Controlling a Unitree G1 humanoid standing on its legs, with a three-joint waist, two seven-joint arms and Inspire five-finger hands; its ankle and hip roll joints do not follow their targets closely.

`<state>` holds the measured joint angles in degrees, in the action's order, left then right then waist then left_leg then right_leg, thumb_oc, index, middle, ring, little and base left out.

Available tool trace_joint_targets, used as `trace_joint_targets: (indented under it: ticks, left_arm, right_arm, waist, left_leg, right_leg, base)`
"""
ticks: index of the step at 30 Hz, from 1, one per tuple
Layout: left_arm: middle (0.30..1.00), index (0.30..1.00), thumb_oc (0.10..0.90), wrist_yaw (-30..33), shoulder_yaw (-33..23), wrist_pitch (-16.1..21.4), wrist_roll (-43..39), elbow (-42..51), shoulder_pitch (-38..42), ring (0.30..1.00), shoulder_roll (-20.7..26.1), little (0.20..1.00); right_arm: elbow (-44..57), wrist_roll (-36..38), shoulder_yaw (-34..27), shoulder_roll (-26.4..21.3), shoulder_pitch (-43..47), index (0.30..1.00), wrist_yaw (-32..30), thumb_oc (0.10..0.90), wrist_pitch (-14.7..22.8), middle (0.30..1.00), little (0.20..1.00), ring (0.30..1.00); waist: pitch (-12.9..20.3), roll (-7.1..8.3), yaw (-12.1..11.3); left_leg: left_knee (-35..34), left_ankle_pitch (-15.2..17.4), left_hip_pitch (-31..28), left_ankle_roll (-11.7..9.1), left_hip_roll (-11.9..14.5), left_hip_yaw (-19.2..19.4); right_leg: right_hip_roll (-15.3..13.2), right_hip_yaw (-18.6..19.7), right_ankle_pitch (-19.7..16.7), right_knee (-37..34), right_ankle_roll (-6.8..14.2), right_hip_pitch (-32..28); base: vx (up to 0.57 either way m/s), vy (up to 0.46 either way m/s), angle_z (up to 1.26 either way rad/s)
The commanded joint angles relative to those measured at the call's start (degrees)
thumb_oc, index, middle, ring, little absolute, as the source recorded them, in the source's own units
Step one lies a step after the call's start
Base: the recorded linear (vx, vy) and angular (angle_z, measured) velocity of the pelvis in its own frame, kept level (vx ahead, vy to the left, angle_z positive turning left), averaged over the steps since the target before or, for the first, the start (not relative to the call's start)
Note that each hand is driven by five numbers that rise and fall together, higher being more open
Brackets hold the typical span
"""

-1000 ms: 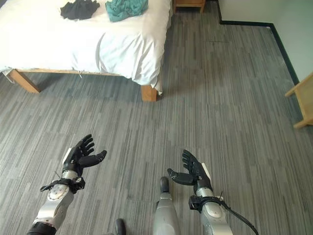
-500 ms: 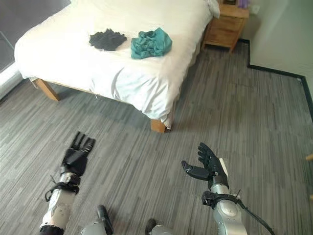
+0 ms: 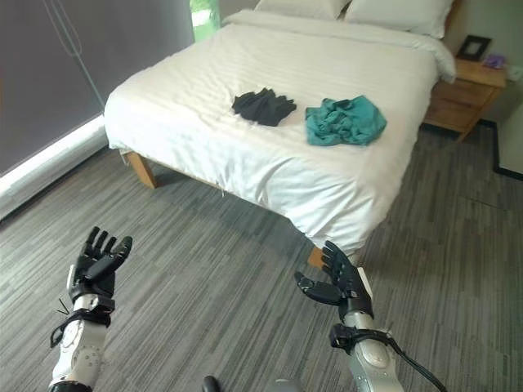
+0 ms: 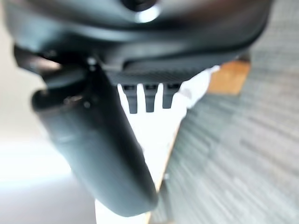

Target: Pick up bed clothes into laundry basket.

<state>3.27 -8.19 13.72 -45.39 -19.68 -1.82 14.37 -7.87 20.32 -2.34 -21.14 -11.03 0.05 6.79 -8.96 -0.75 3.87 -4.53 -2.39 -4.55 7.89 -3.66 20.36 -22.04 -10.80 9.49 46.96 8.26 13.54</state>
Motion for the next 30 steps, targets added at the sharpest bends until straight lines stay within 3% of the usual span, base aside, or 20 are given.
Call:
trace_joint_targets:
  ticks: [1,2,3,4,5,6,11,12,13,14,15,16,17,18,21,22,23,26,28,30]
  left_arm:
    - [0.9,0.9,0.8,-2.05,-3.83,4.73,2.14,7.14,3.78,0.9,3.77,0.9]
    - [0.9,0.9,0.8,-0.84,-4.36,5.52,2.93,7.76,4.06,0.9,3.64,0.9]
    - [0.9,0.9,0.8,-0.78,-4.37,5.5,2.97,7.82,4.05,0.9,3.64,0.9]
    - [0.9,0.9,0.8,-0.27,-5.21,6.1,3.31,7.8,4.37,0.9,3.42,0.9]
    - [0.9,0.9,0.8,-0.27,-5.23,6.11,3.32,7.79,4.38,0.9,3.43,0.9]
    - [0.9,0.9,0.8,0.24,-5.66,6.46,4.13,7.63,4.73,0.9,3.15,0.9]
    - [0.9,0.9,0.8,0.87,-6.96,7.33,6.25,7.77,5.51,0.9,4.07,0.9]
    - [0.9,0.9,0.8,0.56,-7.48,7.37,5.61,8.0,5.57,0.9,4.1,0.9]
    - [0.9,0.9,0.8,0.3,-7.25,7.72,5.03,7.51,5.85,0.9,4.11,0.9]
    - [0.9,0.9,0.8,0.3,-7.26,7.73,5.03,7.5,5.9,0.9,4.09,0.9]
    - [0.9,0.9,0.8,1.02,-7.06,7.92,4.82,7.96,7.07,0.9,4.7,0.9]
    - [0.9,0.9,0.8,1.57,-7.11,8.11,4.89,8.8,7.92,0.9,5.69,0.9]
    - [0.9,0.9,0.8,1.58,-7.11,8.11,4.89,8.8,7.95,0.9,5.7,0.9]
    - [0.9,0.9,0.8,1.17,-6.35,7.98,5.01,9.43,8.93,0.9,8.42,0.9]
    - [0.9,0.9,0.8,0.55,-5.59,7.68,3.71,9.46,11.03,0.9,10.7,0.9]
    - [0.9,0.9,0.8,0.8,-4.89,7.65,3.82,10.04,11.33,0.9,11.38,0.9]
    - [0.9,0.9,0.8,0.8,-4.91,7.66,3.82,10.02,11.4,0.9,11.4,0.9]
    - [0.9,0.9,0.8,0.77,-4.98,8.15,4.09,10.46,11.56,0.9,13.93,0.9]
    - [0.9,0.9,0.8,0.62,-5.54,8.44,3.71,9.66,11.76,0.9,14.9,0.9]
    - [0.9,0.9,0.8,0.92,-4.59,7.97,5.46,8.21,13.86,0.9,17.2,0.9]
  right_arm:
    - [4.75,-1.53,-6.81,-1.97,5.03,0.9,-0.65,0.8,4.77,0.9,0.9,0.9]
    - [4.74,-1.15,-8.41,-1.65,4.47,0.9,-1.31,0.8,5.13,0.9,0.9,0.9]
    - [4.78,-1.15,-8.4,-1.63,4.47,0.9,-1.32,0.8,5.11,0.9,0.9,0.9]
    - [4.68,-0.97,-9.73,-1.62,3.63,0.9,-1.65,0.8,5.36,0.9,0.9,0.9]
    - [4.68,-0.96,-9.72,-1.62,3.65,0.9,-1.64,0.8,5.36,0.9,0.9,0.9]
    - [4.98,-1.1,-11.06,-1.7,3.14,0.9,-2.23,0.8,5.7,0.9,0.9,0.9]
    - [6.19,-2.33,-12.35,-3.53,3.75,0.9,-2.97,0.8,6.26,0.9,0.9,0.9]
    - [6.96,-1.68,-13.06,-4.28,3.71,0.9,-2.06,0.8,6.01,0.9,0.9,0.9]
    - [7.13,-1.82,-13.51,-6.17,4.51,0.9,-2.48,0.8,6.31,0.9,0.9,0.9]
    - [7.1,-1.81,-13.53,-6.19,4.56,0.9,-2.48,0.8,6.32,0.9,0.9,0.9]
    - [7.56,-1.56,-14.02,-8.36,5.99,0.9,-2.77,0.8,6.37,0.9,0.9,0.9]
    - [7.93,-0.79,-14.6,-9.85,6.9,0.9,-3.36,0.8,6.99,0.9,0.9,0.9]
    - [7.91,-0.79,-14.6,-9.84,6.93,0.9,-3.36,0.8,6.99,0.9,0.9,0.9]
    - [8.96,0.78,-15.63,-13.63,9.28,0.9,-3.74,0.8,7.53,0.9,0.9,0.9]
    - [8.94,1.2,-15.24,-19.02,13.42,0.9,-4.24,0.8,6.99,0.9,0.9,0.9]
    - [9.19,2.75,-14.11,-20.6,15.52,0.9,-3.67,0.8,7.25,0.9,0.9,0.9]
    - [9.13,2.79,-14.1,-20.62,15.61,0.9,-3.65,0.8,7.28,0.9,0.9,0.9]
    - [8.59,4.02,-12.65,-23.31,18.46,0.9,-2.67,0.8,7.45,0.9,0.9,0.9]
    - [7.79,4.33,-12.31,-24.03,19.47,0.9,-2.71,0.8,7.81,0.9,0.9,0.9]
    - [6.95,3.5,-12.54,-25.12,19.03,0.9,-2.02,0.8,6.88,0.9,0.9,0.9]
  waist:
    - [-2.69,0.08,1.71]
    - [-2.89,0.13,3.28]
    - [-2.82,0.0,3.23]
    - [-2.74,0.34,4.66]
    - [-2.72,0.3,4.65]
    - [-2.15,0.46,5.64]
    - [-1.46,-0.22,6.55]
    - [-1.28,-0.7,6.89]
    - [-1.14,-1.05,7.2]
    - [-1.1,-0.96,7.28]
    - [-1.63,-0.55,6.69]
    - [-2.14,0.12,6.21]
    - [-2.09,0.12,6.28]
    - [-3.46,1.62,4.76]
    - [-3.71,1.95,3.46]
    - [-3.5,1.57,2.05]
    - [-3.47,1.7,2.03]
    - [-2.17,0.14,-0.57]
    - [-1.67,0.17,-0.95]
    - [-0.72,0.06,-0.25]
  left_leg:
    - [0.32,2.49,-5.34,-8.58,5.4,1.89]
    - [0.19,3.9,-6.9,-9.33,5.21,1.29]
    - [0.23,3.75,-6.73,-9.38,5.42,1.36]
    - [0.01,5.37,-8.81,-10.41,5.22,0.53]
    - [0.02,5.18,-8.68,-10.45,5.31,0.58]
    - [-0.01,6.03,-10.3,-11.22,5.1,0.2]
    - [2.84,6.75,-13.62,-12.66,5.44,-1.07]
    - [6.74,6.18,-13.24,-13.83,6.57,-2.01]
    - [17.54,-0.45,-10.3,-16.48,9.39,-3.49]
    - [17.77,-0.61,-9.97,-16.56,9.4,-3.62]
    - [26.73,-6.94,-5.33,-18.92,11.54,-4.98]
    - [32.64,-10.17,-2.08,-20.19,13.2,-5.29]
    - [32.72,-10.17,-1.92,-20.19,13.21,-5.38]
    - [40.21,-11.41,2.57,-20.93,13.08,-7.1]
    - [37.9,-10.05,6.35,-19.41,13.71,-6.96]
    - [32.56,-8.8,8.1,-18.51,13.81,-9.39]
    - [32.28,-9.13,8.14,-18.38,13.65,-9.27]
    - [13.56,-7.62,8.19,-16.48,11.52,-18.36]
    - [8.32,-7.84,7.65,-16.67,11.32,-19.17]
    - [8.08,-7.87,7.22,-17.51,11.28,-15.84]
  right_leg:
    - [3.0,1.26,-20.37,-16.65,3.45,-3.18]
    - [5.41,2.57,-17.53,-23.46,3.39,-1.18]
    - [5.65,2.43,-17.96,-24.03,3.23,-1.29]
    - [7.64,4.23,-16.97,-32.67,3.96,-0.45]
    - [7.77,4.13,-17.45,-33.26,3.84,-0.62]
    - [9.18,3.92,-17.97,-39.89,4.17,-0.58]
    - [10.31,-1.56,-20.12,-41.39,4.11,-0.15]
    - [10.75,-2.26,-18.12,-40.41,3.05,-1.28]
    - [13.28,-0.25,-16.29,-41.04,0.32,-4.75]
    - [13.25,-0.36,-16.62,-41.34,0.14,-4.72]
    - [13.81,-0.62,-14.91,-41.86,-1.75,-7.27]
    - [14.12,-0.77,-14.3,-42.73,-2.97,-9.23]
    - [14.11,-0.84,-14.36,-42.8,-2.98,-9.19]
    - [14.39,0.47,-12.66,-44.1,-4.87,-11.94]
    - [14.74,2.33,-11.44,-45.86,-5.05,-15.06]
    - [15.12,4.03,-10.34,-46.51,-4.52,-16.86]
    - [14.97,4.09,-10.57,-46.57,-4.52,-16.7]
    - [15.82,7.53,-8.06,-46.81,-3.16,-19.16]
    - [15.58,8.24,-7.35,-47.2,-2.79,-20.29]
    - [15.48,7.86,-6.6,-47.48,-2.2,-22.29]
  base:
    - [0.35,-0.053,0.19]
    - [0.34,-0.054,0.23]
    - [0.51,-0.141,0.2]
    - [0.25,-0.091,0.09]
    - [0.51,-0.172,0.11]
    - [0.25,-0.089,0.21]
    - [0.35,-0.164,0.15]
    - [0.47,-0.383,0.19]
    - [0.34,-0.331,0.36]
    - [0.33,-0.363,0.35]
    - [0.17,-0.259,0.08]
    - [0.18,-0.249,-0.19]
    - [0.23,-0.299,-0.11]
    - [0.29,-0.241,-0.09]
    - [0.37,-0.124,-0.49]
    - [0.29,0.019,-0.33]
    - [0.36,0.059,-0.47]
    - [0.39,0.121,-0.69]
    - [0.35,0.098,-0.57]
    - [0.35,0.103,-0.76]
